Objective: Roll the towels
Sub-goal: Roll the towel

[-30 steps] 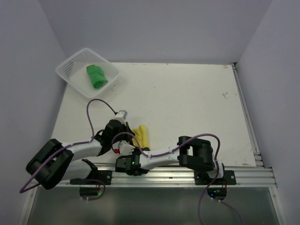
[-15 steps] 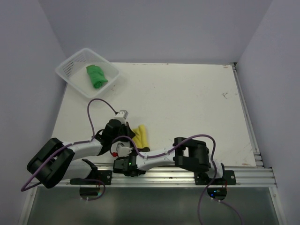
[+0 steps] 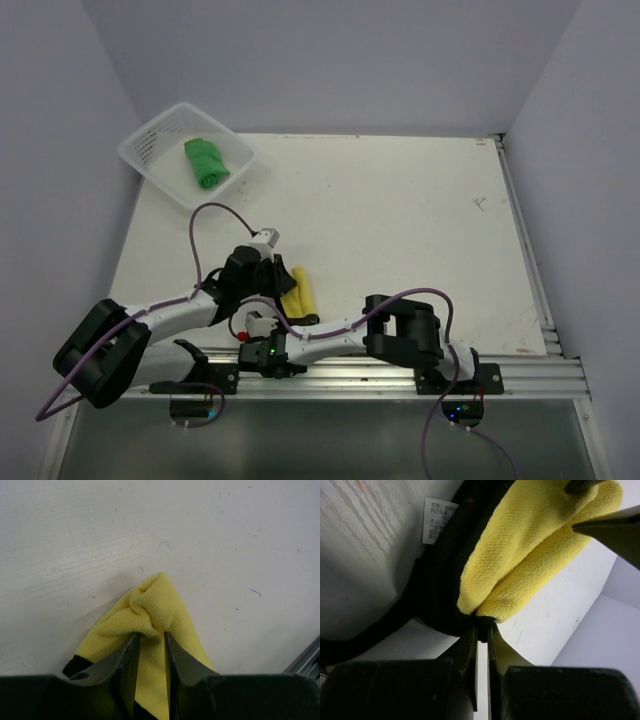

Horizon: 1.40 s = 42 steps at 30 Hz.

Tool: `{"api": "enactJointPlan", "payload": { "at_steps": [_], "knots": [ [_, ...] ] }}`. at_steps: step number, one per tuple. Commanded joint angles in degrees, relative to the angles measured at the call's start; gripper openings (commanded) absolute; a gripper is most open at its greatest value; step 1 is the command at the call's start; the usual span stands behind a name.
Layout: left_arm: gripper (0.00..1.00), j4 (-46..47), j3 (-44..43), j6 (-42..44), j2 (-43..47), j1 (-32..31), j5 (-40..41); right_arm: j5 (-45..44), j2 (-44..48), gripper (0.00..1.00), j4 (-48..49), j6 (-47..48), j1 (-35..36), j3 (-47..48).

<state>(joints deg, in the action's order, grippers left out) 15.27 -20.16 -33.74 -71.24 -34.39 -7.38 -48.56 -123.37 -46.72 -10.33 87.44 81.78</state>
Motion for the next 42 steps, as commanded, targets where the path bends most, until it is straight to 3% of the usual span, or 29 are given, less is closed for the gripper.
{"api": "enactJointPlan", "payload": {
  "at_steps": [1, 9, 14, 27, 37, 42],
  "knots": [
    [0.31, -1.5, -3.4, 1.8, 3.1, 0.4, -2.3, 16.7, -5.0, 0.0, 4.8, -1.6, -0.8, -1.5],
    [0.34, -2.0, -4.7, 1.5, 6.3, 0.4, -5.5, 18.2, -4.9, 0.0, 5.1, -1.6, -1.7, -1.6],
    [0.31, 0.0, -4.6, 0.4, 5.3, 0.4, -8.5, 18.2, -5.7, 0.0, 4.4, -1.8, -1.8, -0.9],
    [0.28, 17.1, -0.3, -1.2, -6.8, 0.4, -13.5, 18.8, -6.0, 0.0, 4.1, -1.9, -2.4, -0.7],
    [0.26, 15.1, -0.8, 0.5, -12.0, 0.4, -9.9, 15.0, -0.6, 0.0, 7.7, -3.5, -2.4, -4.5],
    [0.25, 13.0, -1.2, 0.8, -12.9, 0.4, -8.3, 9.3, 4.8, 0.18, 10.9, -6.5, -2.3, -9.1]
  ]
}}
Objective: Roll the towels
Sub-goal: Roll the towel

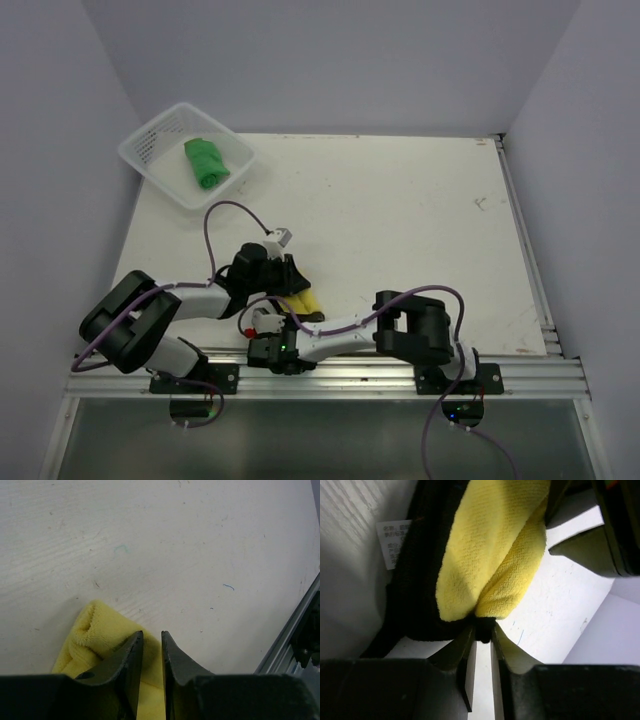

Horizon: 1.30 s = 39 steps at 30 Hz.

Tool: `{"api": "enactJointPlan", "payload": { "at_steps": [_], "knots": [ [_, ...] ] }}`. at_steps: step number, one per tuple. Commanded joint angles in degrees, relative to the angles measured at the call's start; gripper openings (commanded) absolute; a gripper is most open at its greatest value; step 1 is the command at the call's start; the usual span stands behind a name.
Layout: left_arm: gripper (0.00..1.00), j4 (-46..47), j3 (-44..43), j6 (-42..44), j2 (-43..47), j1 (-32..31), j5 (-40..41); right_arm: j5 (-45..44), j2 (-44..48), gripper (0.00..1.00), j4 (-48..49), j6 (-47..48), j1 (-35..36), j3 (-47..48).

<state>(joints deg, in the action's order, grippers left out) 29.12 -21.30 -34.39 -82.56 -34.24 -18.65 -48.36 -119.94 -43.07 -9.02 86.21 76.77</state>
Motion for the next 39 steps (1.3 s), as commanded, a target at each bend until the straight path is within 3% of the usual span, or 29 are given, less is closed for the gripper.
{"api": "enactJointPlan", "payload": {
  "at_steps": [1, 5, 10, 20, 26, 33, 39],
  "knots": [
    [0.25, -1.6, -0.7, 1.3, -1.7, 0.2, 3.5, 8.5, 2.2, 0.21, 8.3, -8.1, -1.0, -4.6],
    [0.23, -2.8, -0.9, 1.4, -3.0, 0.2, 4.4, 6.8, 5.9, 0.38, 10.9, -9.8, -0.9, -6.9],
    [0.23, -3.1, -0.8, 1.4, -2.9, 0.2, 5.1, 6.2, 11.8, 0.44, 14.3, -12.1, -0.3, -9.5],
    [0.23, -3.3, -0.7, 1.3, -2.4, 0.2, 5.1, 14.2, 27.8, 0.5, 21.4, -18.7, -0.3, -17.6],
    [0.23, -3.5, -0.3, 1.2, -1.5, 0.2, 5.1, 14.0, 35.9, 0.51, 23.0, -22.9, -0.4, -22.6],
    [0.23, -3.5, 0.2, 1.1, -0.6, 0.2, 5.1, 20.6, 45.9, 0.45, 31.1, -30.1, -8.8, -31.3],
    [0.23, -3.0, 0.8, 0.9, -0.1, 0.2, 5.1, 37.2, 49.1, 0.44, 42.8, -37.0, -19.9, -38.0]
  ]
}}
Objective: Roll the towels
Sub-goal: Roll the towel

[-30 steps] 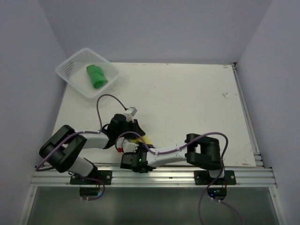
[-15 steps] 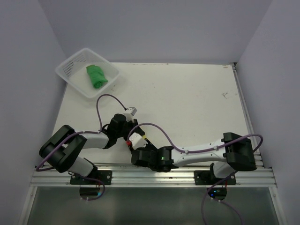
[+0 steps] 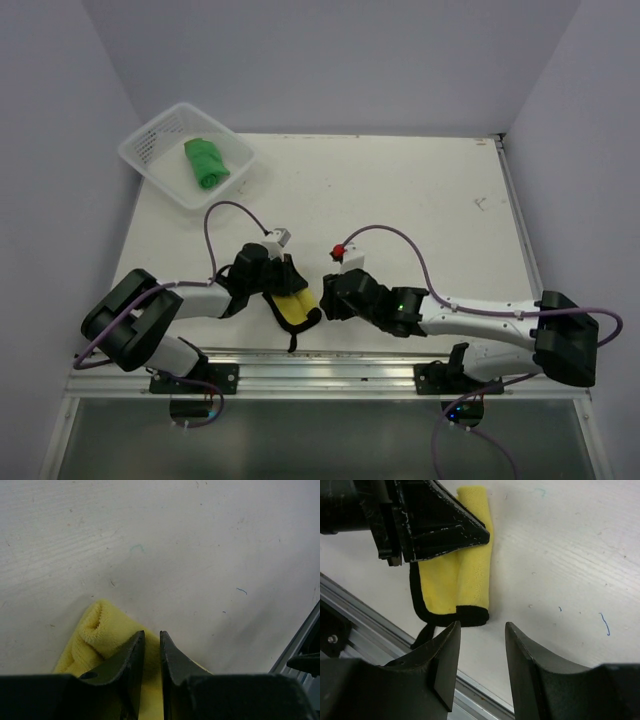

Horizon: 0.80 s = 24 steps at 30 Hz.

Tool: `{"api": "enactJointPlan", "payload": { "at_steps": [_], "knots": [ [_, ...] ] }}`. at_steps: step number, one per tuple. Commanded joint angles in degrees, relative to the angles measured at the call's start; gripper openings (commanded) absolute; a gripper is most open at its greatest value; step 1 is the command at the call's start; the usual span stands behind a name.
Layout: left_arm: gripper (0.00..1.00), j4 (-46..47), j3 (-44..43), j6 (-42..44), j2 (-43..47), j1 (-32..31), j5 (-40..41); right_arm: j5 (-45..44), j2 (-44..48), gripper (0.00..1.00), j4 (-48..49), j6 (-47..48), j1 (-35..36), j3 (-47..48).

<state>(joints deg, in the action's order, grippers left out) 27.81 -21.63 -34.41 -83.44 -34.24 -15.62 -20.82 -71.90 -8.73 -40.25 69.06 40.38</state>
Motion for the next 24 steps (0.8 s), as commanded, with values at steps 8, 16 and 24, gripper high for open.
{"api": "enactJointPlan", "payload": {
  "at_steps": [8, 16, 24],
  "knots": [
    [0.23, -0.3, 2.0, 0.4, 1.0, 0.2, 1.6, 15.3, -5.4, 0.46, 10.8, -8.8, -7.2, -1.2],
    [0.23, -0.1, 2.2, 0.3, 1.2, 0.2, 1.1, 17.8, -11.3, 0.46, 13.3, -9.2, -8.9, -0.9],
    [0.23, 0.5, 2.4, 0.3, 0.9, 0.2, 0.8, 19.1, -14.4, 0.46, 13.9, -8.9, -9.2, -0.6]
  ]
}}
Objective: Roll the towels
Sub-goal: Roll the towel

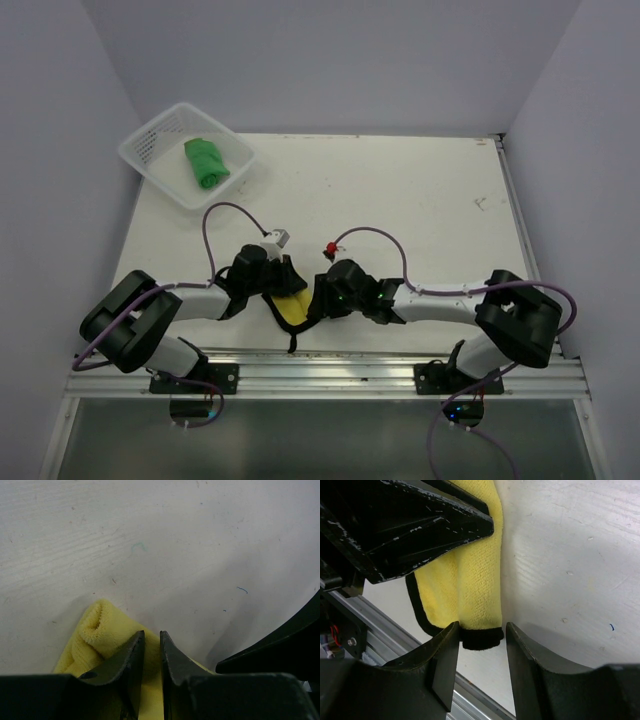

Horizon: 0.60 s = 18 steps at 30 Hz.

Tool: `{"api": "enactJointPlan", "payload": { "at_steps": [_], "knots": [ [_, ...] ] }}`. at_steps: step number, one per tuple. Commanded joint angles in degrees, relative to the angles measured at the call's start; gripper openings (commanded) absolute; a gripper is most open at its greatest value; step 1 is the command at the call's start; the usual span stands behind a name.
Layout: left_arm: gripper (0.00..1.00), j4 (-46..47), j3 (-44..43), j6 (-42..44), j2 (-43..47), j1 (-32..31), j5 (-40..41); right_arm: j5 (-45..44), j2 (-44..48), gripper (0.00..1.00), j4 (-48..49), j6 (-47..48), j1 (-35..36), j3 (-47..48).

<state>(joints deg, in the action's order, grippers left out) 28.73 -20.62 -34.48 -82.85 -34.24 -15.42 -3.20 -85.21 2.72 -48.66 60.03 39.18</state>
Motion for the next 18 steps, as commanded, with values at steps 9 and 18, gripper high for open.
{"api": "enactJointPlan", "payload": {
  "at_steps": [9, 18],
  "knots": [
    [0.23, -0.8, 0.8, 0.8, 0.1, 0.2, 0.0, 0.2, -3.3, 0.2, 2.5, 1.0, -0.2, -0.9],
    [0.23, -2.4, -0.8, 1.6, 0.1, 0.2, 0.5, -1.5, -2.4, 0.0, 4.3, 7.6, 1.3, -2.8]
  ]
}}
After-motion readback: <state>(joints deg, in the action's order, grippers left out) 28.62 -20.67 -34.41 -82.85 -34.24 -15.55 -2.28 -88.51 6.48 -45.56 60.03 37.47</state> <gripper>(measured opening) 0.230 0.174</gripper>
